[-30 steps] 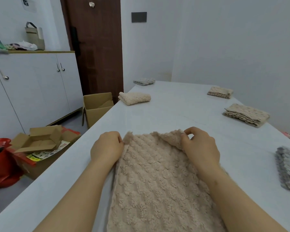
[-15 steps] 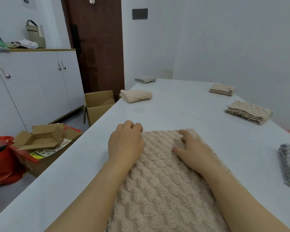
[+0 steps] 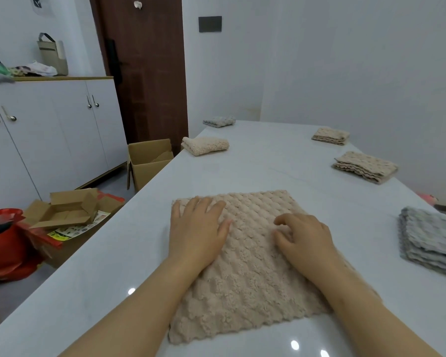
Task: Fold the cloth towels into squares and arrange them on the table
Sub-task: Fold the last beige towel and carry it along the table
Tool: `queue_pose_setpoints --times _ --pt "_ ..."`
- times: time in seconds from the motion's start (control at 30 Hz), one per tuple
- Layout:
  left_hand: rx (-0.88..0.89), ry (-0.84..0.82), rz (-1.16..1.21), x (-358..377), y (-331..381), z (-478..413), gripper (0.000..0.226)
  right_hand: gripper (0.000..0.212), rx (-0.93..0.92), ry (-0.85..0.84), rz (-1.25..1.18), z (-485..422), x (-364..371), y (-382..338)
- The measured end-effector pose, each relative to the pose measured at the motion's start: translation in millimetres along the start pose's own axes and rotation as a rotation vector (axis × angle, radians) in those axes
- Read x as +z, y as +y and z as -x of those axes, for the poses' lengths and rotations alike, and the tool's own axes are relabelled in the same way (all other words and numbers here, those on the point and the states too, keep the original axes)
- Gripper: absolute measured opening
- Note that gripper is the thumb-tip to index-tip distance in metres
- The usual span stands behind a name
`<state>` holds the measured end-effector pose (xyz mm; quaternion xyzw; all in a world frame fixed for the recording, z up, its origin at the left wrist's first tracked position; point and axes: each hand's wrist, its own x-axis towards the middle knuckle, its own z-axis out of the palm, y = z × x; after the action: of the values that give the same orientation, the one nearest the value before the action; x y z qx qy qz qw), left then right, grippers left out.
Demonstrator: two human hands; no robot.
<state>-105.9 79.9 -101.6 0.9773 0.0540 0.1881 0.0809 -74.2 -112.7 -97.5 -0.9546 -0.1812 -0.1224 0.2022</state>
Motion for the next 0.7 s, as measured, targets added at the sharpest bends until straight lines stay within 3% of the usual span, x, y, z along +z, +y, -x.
queue_pose_setpoints --times 0.17,0.3,0.37,0.5,0.6,0.7 --pt "0.104 0.016 0.134 -11.4 5.6 31.4 0.037 0.019 -0.018 0.050 0.006 41.6 -9.5 7.5" --pt "0.083 -0.139 0.362 -21.7 10.3 58.0 0.038 0.014 0.002 0.050 -0.018 66.8 -17.3 15.3" --pt "0.047 -0.291 0.403 -25.1 12.5 71.6 0.055 0.027 -0.011 -0.012 -0.059 76.5 -21.2 17.3" --pt "0.173 -0.486 0.107 -24.3 10.3 88.3 0.098 0.062 -0.092 -0.181 -0.070 82.7 -26.9 17.4" --pt "0.191 -0.486 0.051 -20.7 9.7 88.1 0.098 0.081 -0.122 -0.217 0.012 82.2 -26.7 19.0" --pt "0.193 -0.437 0.029 -19.6 9.7 84.6 0.080 0.089 -0.117 -0.187 0.051 80.8 -24.3 18.6"
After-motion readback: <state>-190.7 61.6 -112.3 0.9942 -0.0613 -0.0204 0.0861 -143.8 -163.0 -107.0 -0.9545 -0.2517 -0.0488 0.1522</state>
